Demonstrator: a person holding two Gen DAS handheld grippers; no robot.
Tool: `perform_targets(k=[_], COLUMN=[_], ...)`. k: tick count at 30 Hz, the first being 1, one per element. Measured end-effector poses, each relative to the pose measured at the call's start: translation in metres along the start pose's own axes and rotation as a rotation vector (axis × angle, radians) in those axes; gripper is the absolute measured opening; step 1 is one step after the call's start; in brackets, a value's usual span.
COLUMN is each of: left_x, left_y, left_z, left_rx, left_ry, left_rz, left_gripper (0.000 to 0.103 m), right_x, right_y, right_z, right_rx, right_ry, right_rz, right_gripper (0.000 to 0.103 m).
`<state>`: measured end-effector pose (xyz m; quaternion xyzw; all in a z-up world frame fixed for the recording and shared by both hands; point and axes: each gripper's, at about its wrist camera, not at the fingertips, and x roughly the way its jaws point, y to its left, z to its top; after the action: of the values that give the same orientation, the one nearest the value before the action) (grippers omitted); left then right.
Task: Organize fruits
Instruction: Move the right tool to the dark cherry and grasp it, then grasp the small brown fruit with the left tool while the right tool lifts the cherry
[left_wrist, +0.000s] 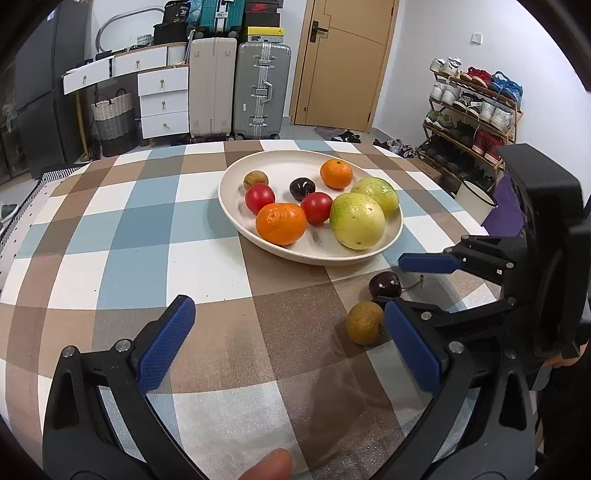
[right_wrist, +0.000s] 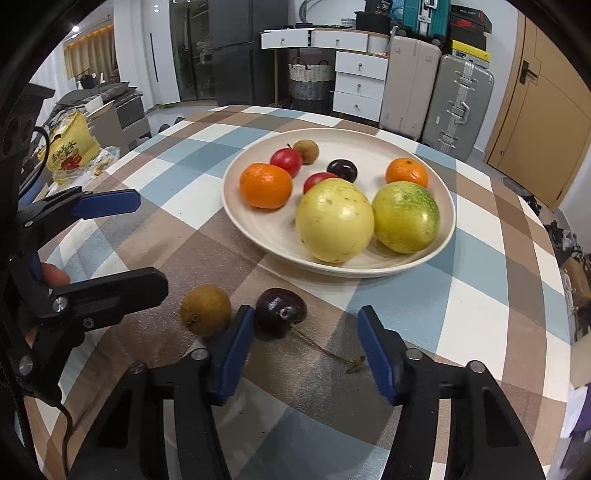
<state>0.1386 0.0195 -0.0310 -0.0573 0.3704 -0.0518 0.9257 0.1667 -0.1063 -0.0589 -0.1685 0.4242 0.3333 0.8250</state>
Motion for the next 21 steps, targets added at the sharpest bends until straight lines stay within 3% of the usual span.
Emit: perform_targets(k=[6,13,21], left_x=[0.001,0.002,0.009], left_y=[0.0,-0.002,-0.014], left_z=[0.0,-0.001,-0.006], left_rx=[0.001,0.006,0.056], left_ry=[0.003,0.01,0.074], left_rz=[-0.005,-0.011,-0.046], left_gripper=[0.102,0.102,0.102], right_x=[-0.002,-0.007,-0.019], right_y=[0.006,0.005,-0.009], right_z=[-0.002,-0.005,-0.012], right_rx=[-0.018,-0.015,0.038], right_ry=[-0.007,-0.017,-0.051], right_rz=[0.035,0.035,0.017], right_gripper=[0.029,0.028,0.028])
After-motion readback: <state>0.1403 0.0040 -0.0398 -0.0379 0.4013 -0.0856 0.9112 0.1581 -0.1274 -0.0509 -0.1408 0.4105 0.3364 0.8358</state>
